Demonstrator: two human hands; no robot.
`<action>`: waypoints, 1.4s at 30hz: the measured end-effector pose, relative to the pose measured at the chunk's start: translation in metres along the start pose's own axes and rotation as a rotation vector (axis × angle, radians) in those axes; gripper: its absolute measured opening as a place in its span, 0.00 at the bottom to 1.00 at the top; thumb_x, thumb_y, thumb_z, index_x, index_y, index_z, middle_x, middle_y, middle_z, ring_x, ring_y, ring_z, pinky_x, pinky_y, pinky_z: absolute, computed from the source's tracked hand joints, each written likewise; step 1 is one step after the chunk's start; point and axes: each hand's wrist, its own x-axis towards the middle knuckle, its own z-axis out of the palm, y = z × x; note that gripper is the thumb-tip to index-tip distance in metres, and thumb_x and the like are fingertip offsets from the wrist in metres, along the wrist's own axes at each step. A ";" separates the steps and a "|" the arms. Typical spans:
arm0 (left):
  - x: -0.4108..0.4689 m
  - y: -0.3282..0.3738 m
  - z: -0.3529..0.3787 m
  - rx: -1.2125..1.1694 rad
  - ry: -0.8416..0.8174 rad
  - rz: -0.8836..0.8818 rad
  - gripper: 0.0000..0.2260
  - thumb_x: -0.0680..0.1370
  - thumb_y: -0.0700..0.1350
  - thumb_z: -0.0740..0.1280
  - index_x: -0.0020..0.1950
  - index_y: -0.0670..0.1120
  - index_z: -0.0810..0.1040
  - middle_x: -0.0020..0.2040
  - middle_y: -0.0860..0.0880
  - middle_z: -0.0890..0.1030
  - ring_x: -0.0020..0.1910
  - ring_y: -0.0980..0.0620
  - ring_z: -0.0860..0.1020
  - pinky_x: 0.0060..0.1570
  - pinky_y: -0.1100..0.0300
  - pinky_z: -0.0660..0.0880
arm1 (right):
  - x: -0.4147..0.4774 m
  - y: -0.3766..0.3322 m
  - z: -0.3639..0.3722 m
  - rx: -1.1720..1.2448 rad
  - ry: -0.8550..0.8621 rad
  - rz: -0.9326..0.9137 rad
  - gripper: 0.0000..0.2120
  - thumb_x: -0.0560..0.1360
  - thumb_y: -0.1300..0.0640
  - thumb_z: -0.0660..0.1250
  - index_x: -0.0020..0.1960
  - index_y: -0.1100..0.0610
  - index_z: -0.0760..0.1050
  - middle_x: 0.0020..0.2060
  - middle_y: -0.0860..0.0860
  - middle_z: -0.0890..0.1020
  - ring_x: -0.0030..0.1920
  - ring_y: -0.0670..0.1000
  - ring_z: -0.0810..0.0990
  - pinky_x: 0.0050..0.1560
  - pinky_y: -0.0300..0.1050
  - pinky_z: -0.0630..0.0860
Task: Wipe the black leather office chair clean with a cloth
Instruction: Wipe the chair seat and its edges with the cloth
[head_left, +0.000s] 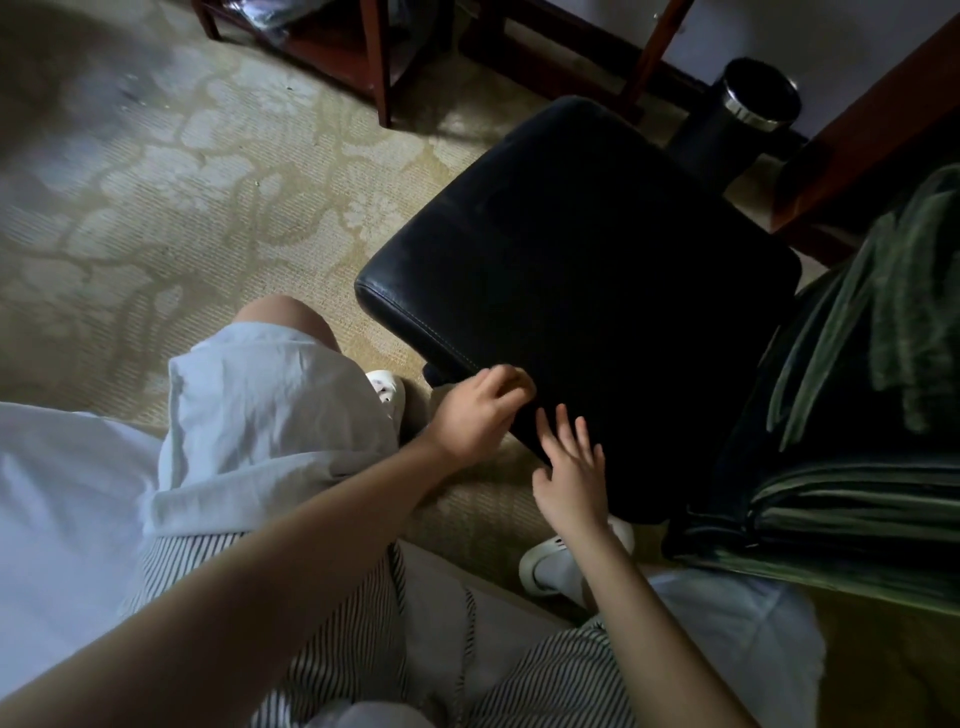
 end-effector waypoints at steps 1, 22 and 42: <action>0.006 -0.006 -0.003 -0.009 0.031 -0.081 0.11 0.76 0.41 0.60 0.54 0.42 0.79 0.53 0.42 0.77 0.48 0.44 0.77 0.44 0.51 0.77 | 0.000 -0.001 0.000 0.000 0.008 0.002 0.33 0.78 0.60 0.57 0.77 0.46 0.45 0.77 0.47 0.45 0.76 0.51 0.42 0.74 0.51 0.43; 0.042 -0.014 -0.023 -0.051 0.361 -0.793 0.13 0.74 0.35 0.62 0.57 0.42 0.76 0.59 0.40 0.74 0.55 0.41 0.72 0.53 0.54 0.68 | 0.004 -0.011 -0.007 0.127 -0.121 0.053 0.33 0.77 0.56 0.58 0.77 0.46 0.46 0.77 0.49 0.43 0.76 0.54 0.37 0.72 0.56 0.38; 0.043 0.078 0.020 -0.211 0.169 -0.681 0.20 0.74 0.35 0.63 0.65 0.46 0.71 0.64 0.46 0.71 0.60 0.47 0.69 0.59 0.59 0.67 | -0.029 0.052 -0.020 0.320 -0.007 0.244 0.29 0.78 0.59 0.57 0.77 0.50 0.51 0.77 0.50 0.46 0.76 0.52 0.42 0.74 0.52 0.48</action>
